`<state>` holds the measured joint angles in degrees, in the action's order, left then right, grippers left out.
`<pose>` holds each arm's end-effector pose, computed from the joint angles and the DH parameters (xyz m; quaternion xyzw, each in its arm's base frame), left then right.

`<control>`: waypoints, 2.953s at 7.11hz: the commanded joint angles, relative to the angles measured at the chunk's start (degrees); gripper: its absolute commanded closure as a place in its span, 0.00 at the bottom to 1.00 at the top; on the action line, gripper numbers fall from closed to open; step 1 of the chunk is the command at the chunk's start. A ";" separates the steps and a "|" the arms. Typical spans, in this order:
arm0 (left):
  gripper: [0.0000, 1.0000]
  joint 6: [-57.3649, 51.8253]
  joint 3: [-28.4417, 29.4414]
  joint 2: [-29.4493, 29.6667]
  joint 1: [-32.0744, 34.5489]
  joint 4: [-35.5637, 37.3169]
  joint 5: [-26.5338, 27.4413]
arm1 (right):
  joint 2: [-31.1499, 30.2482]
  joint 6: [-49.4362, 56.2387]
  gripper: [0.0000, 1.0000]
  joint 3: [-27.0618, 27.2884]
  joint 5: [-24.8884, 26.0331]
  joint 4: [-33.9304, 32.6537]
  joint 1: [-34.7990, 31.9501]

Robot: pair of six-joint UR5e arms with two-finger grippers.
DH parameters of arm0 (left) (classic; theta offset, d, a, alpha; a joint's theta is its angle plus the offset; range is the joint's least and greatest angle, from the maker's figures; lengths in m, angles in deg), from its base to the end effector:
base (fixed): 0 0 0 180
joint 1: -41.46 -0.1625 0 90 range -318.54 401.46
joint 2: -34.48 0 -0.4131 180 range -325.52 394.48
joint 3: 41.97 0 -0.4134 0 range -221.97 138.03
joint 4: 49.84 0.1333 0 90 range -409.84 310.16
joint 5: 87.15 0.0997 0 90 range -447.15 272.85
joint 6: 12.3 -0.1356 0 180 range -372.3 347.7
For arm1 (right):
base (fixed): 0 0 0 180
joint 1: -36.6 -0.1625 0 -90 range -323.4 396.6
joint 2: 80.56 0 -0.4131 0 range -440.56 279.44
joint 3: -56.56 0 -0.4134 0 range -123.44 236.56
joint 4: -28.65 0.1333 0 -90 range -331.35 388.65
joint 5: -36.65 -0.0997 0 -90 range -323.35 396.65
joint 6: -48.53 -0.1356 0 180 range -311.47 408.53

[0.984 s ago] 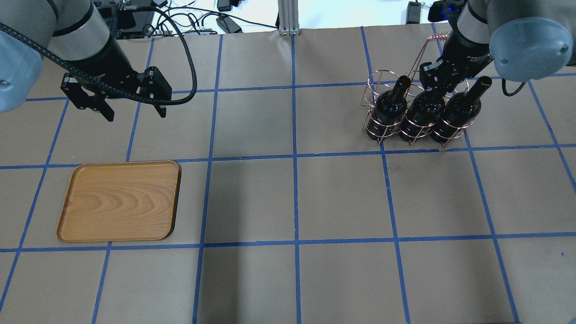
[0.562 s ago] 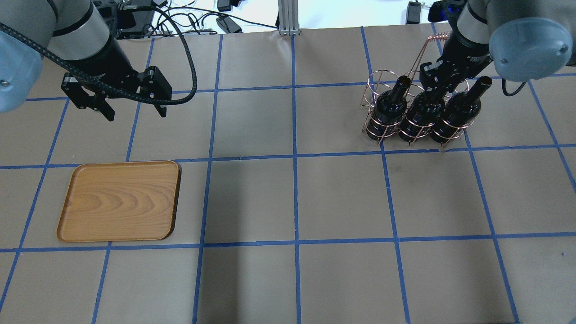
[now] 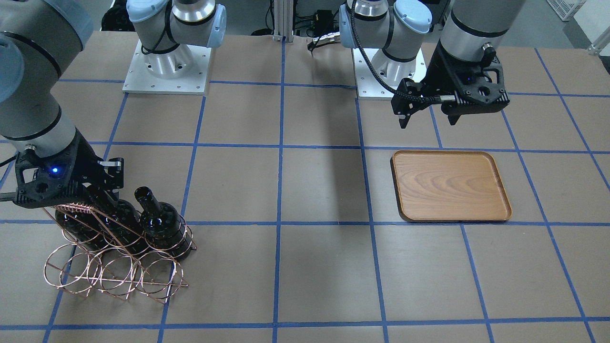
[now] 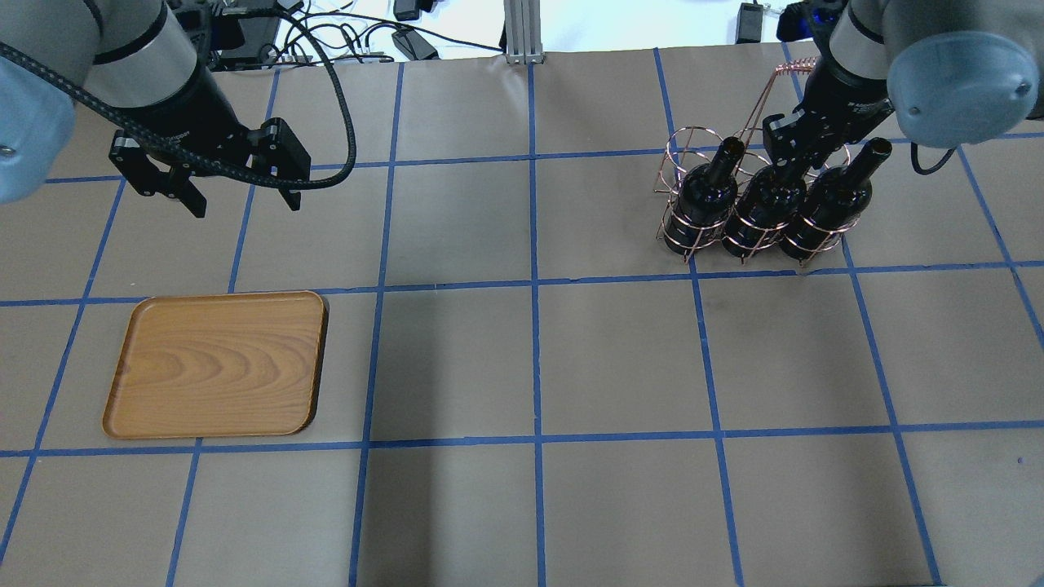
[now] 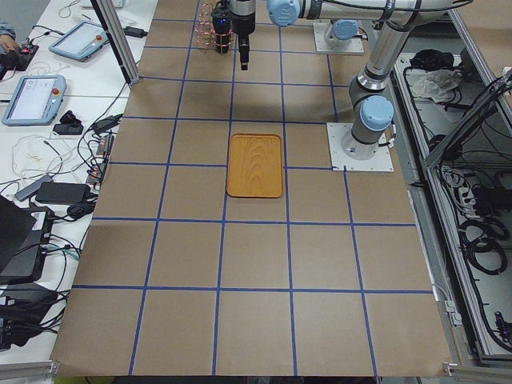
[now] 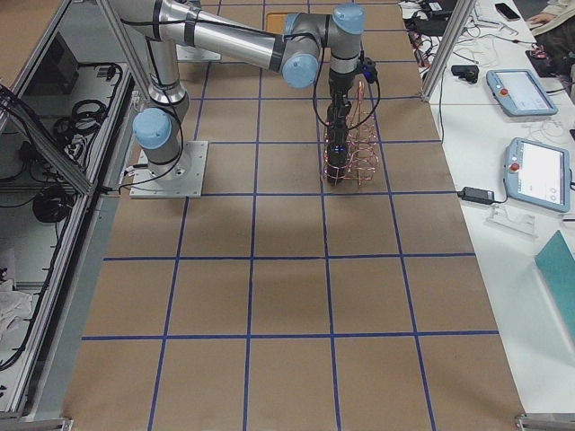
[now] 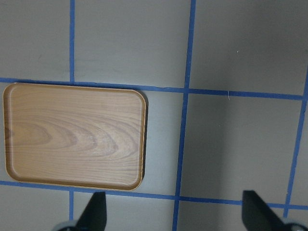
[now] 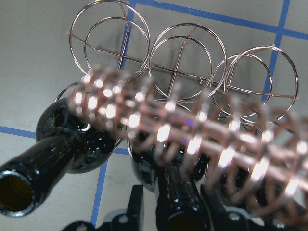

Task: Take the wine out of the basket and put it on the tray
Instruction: 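Close the right gripper on the neck of the nearest dark bottle, then lift the bottle out of the rack with the right gripper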

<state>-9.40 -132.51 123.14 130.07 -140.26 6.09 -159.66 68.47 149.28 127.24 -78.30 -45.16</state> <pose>-0.1134 -0.5072 0.4465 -0.0375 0.9989 -0.0037 0.0282 0.0464 -0.6001 0.3412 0.1017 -0.9944 0.0269 0.0121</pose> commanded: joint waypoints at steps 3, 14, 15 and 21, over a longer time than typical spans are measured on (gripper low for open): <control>0.00 0.26 0.10 -0.06 -0.01 -0.02 0.01 | -0.35 -0.08 1.00 -0.96 -0.07 1.65 -0.07; 0.00 -0.88 0.19 -0.32 -2.55 -0.19 -0.51 | -14.15 -9.50 1.00 -13.97 -2.08 33.47 -7.24; 0.00 -4.45 0.45 -0.67 -2.91 -0.19 -0.25 | -13.37 -14.09 1.00 -13.89 -2.26 32.77 -11.80; 0.00 -16.43 3.26 -2.60 -11.25 -3.69 -0.08 | -5.99 -29.86 1.00 -13.80 -4.46 22.16 -27.38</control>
<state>-24.43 -129.76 121.24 120.21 -142.38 5.81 -167.53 41.36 135.48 122.90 -53.27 -69.38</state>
